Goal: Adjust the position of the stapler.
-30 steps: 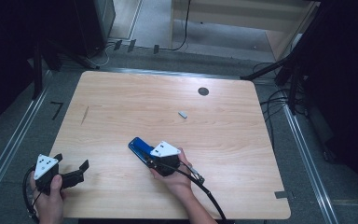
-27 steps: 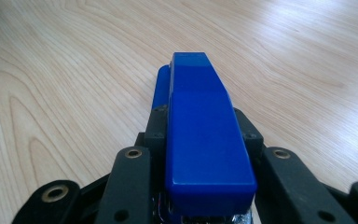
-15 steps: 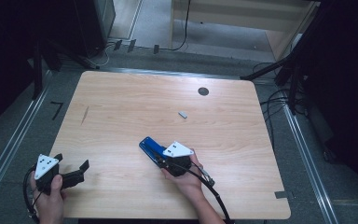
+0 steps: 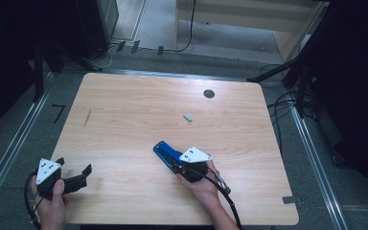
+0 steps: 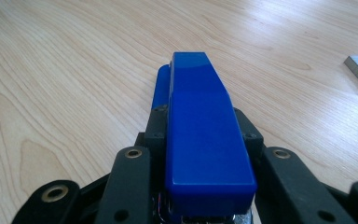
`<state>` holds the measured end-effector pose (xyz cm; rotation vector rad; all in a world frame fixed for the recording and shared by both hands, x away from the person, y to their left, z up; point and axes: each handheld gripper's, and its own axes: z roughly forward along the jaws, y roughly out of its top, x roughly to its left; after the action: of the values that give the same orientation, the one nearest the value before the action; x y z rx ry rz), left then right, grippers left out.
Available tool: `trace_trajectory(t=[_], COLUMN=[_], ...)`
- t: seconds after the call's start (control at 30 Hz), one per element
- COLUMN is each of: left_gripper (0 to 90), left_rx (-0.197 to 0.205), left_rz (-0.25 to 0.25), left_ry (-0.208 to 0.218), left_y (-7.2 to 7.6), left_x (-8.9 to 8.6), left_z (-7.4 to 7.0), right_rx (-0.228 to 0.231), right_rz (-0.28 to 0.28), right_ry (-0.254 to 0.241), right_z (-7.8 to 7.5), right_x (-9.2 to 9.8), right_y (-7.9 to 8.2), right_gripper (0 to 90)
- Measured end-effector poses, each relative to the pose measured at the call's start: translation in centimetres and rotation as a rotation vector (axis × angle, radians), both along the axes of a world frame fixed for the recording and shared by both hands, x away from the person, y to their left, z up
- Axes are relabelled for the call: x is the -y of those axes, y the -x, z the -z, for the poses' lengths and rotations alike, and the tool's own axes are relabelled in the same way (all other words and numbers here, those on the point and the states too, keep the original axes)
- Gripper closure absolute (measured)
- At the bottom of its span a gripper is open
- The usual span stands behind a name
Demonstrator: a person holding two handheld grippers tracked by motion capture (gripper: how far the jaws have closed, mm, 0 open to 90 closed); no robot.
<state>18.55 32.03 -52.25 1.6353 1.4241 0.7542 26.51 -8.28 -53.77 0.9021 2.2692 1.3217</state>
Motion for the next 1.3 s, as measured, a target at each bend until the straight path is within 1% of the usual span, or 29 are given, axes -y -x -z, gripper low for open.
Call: trace_trajectory(t=[0.27, 0.47, 0.7, 0.87, 1.0, 1.3], left_gripper=[0.0, 0.0, 0.0, 0.0, 0.0, 0.0], left_rx=[-0.001, 0.0, -0.001, -0.001, -0.002, 0.0], left_rz=[0.002, 0.0, 0.001, 0.001, 0.001, -0.001], left_ry=[-0.003, -0.004, -0.005, -0.006, -0.004, -0.001], left_y=[0.0, 0.0, 0.0, 0.0, 0.0, 0.0], left_x=[0.0, 0.0, 0.0, 0.1, 0.1, 0.0], left_z=[0.0, 0.0, 0.0, 0.0, 0.0, 0.0], right_rx=[-0.007, -0.008, -0.005, -0.002, -0.011, -0.003], right_rz=[0.005, -0.001, -0.032, -0.044, -0.057, -0.106], right_ry=[-0.002, -0.003, 0.003, 0.005, 0.002, 0.006], right_z=[0.1, 0.2, 0.2, 0.3, 0.3, 0.3], right_x=[1.1, 1.8, 2.4, 2.5, 2.5, 2.5], right_y=[0.4, 1.2, 2.0, 2.4, 2.6, 3.2], right_gripper=[67.5, 67.5, 67.5, 67.4, 67.4, 67.4])
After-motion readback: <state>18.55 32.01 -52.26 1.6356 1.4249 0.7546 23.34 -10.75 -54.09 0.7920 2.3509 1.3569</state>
